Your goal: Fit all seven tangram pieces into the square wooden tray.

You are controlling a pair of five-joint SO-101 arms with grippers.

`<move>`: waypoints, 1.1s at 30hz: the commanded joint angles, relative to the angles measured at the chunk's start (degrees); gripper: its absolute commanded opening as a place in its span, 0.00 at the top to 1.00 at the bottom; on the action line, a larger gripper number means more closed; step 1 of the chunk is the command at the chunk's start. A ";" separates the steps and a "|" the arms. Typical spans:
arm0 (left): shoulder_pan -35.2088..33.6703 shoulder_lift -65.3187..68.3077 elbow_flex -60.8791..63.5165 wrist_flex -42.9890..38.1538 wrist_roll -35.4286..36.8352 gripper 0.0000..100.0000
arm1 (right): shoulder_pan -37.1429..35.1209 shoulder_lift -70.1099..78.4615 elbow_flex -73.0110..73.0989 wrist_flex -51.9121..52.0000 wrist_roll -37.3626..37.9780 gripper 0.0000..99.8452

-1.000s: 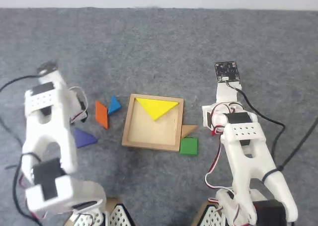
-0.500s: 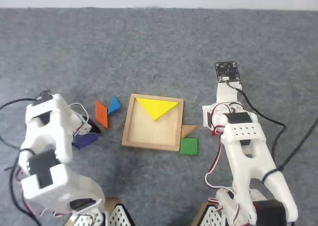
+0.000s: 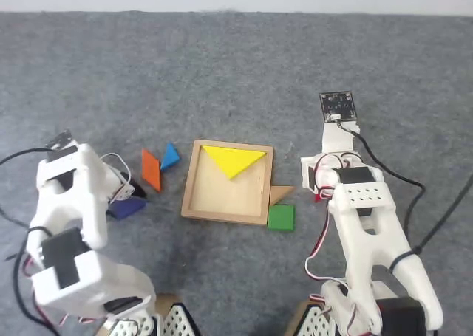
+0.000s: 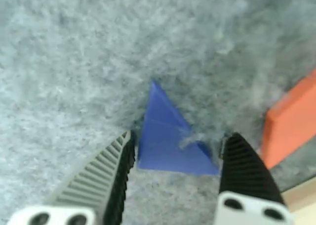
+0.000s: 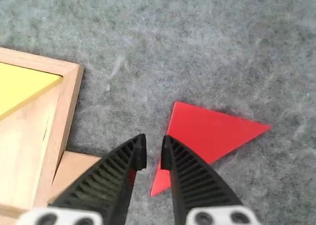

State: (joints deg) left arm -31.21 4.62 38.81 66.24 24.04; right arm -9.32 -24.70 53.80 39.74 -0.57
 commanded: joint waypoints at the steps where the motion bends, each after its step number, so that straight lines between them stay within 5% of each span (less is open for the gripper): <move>1: 4.31 -1.85 1.98 -0.70 -2.90 0.75 | 0.13 -2.68 -0.53 -0.04 0.70 0.94; 5: 7.30 -1.85 3.12 -0.70 -4.31 0.75 | 0.13 -2.68 -0.53 -0.04 0.70 0.94; 20: 1.05 0.97 -7.25 -4.40 -7.91 0.76 | 0.13 -3.03 -0.53 0.31 0.70 0.94; 26: 1.14 8.35 -18.24 0.09 -16.62 0.89 | 0.13 -3.03 -0.53 0.40 0.70 0.94; 33: 1.23 17.67 -33.10 10.11 -21.54 0.90 | 0.13 -3.12 -0.53 0.40 0.70 0.94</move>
State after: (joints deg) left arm -29.54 19.91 14.81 71.69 4.44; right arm -9.32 -24.70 53.80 39.74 -0.57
